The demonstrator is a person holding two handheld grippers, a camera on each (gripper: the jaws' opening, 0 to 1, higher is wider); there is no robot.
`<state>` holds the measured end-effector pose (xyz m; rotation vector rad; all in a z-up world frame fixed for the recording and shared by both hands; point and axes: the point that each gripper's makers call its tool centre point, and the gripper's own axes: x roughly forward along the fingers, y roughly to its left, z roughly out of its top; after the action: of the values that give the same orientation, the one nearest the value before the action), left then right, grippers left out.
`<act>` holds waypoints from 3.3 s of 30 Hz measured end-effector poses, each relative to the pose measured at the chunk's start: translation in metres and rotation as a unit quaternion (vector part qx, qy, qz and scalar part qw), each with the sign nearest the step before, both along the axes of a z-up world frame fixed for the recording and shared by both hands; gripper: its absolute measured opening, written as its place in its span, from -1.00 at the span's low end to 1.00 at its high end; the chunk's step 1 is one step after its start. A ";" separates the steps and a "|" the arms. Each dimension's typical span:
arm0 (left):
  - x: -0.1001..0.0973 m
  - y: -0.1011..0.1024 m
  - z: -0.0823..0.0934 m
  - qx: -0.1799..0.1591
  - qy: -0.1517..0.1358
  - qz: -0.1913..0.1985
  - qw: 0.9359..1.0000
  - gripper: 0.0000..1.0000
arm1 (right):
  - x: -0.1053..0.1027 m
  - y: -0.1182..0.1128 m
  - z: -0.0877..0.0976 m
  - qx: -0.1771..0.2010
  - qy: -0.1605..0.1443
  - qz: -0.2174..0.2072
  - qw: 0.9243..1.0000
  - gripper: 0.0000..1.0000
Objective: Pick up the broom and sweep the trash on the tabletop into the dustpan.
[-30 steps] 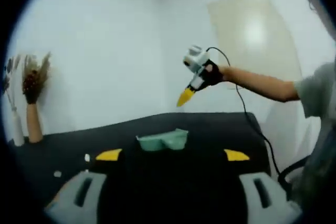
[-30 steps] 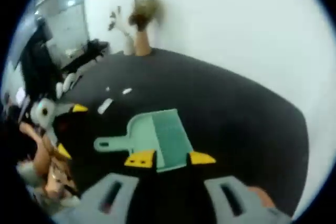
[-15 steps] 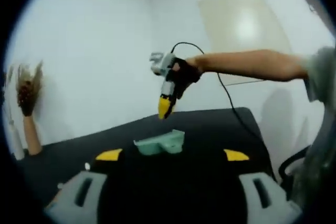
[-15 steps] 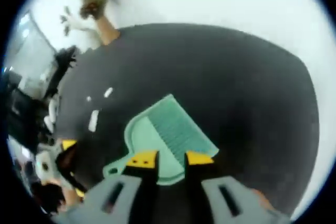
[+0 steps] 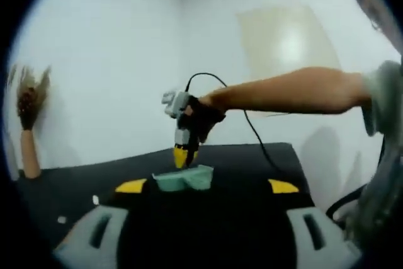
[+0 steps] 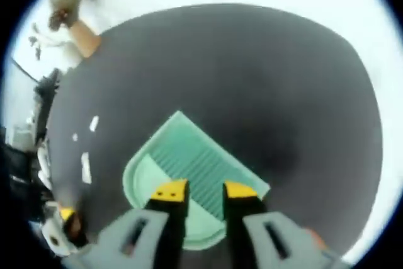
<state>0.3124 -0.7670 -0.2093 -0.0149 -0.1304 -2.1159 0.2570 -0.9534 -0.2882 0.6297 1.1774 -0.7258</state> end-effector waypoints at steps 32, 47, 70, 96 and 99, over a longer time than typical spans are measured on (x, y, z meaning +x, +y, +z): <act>-0.008 0.006 0.001 -0.009 0.000 -0.009 1.000 0.50 | 0.020 -0.015 -0.001 -0.046 0.037 0.089 0.994 -0.99; -0.001 0.002 0.001 -0.003 0.014 0.001 1.000 0.47 | 0.034 -0.006 0.019 -0.101 0.040 0.319 0.941 -0.99; 0.002 0.003 0.008 0.024 0.084 -0.004 0.996 0.35 | 0.030 0.072 0.039 -0.241 -0.019 0.640 0.729 -0.99; 0.015 -0.049 -0.008 0.227 0.402 0.121 0.879 -0.46 | 0.020 0.100 0.071 -0.348 -0.219 0.652 0.638 -0.99; 0.006 -0.055 -0.016 0.242 0.389 0.125 0.880 -0.50 | 0.019 0.096 0.078 -0.350 -0.248 0.640 0.638 -0.99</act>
<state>0.3186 -0.8218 -0.2251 -0.5163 0.8314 -1.6865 0.2759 -0.8575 -0.2099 -0.6849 0.4710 0.2855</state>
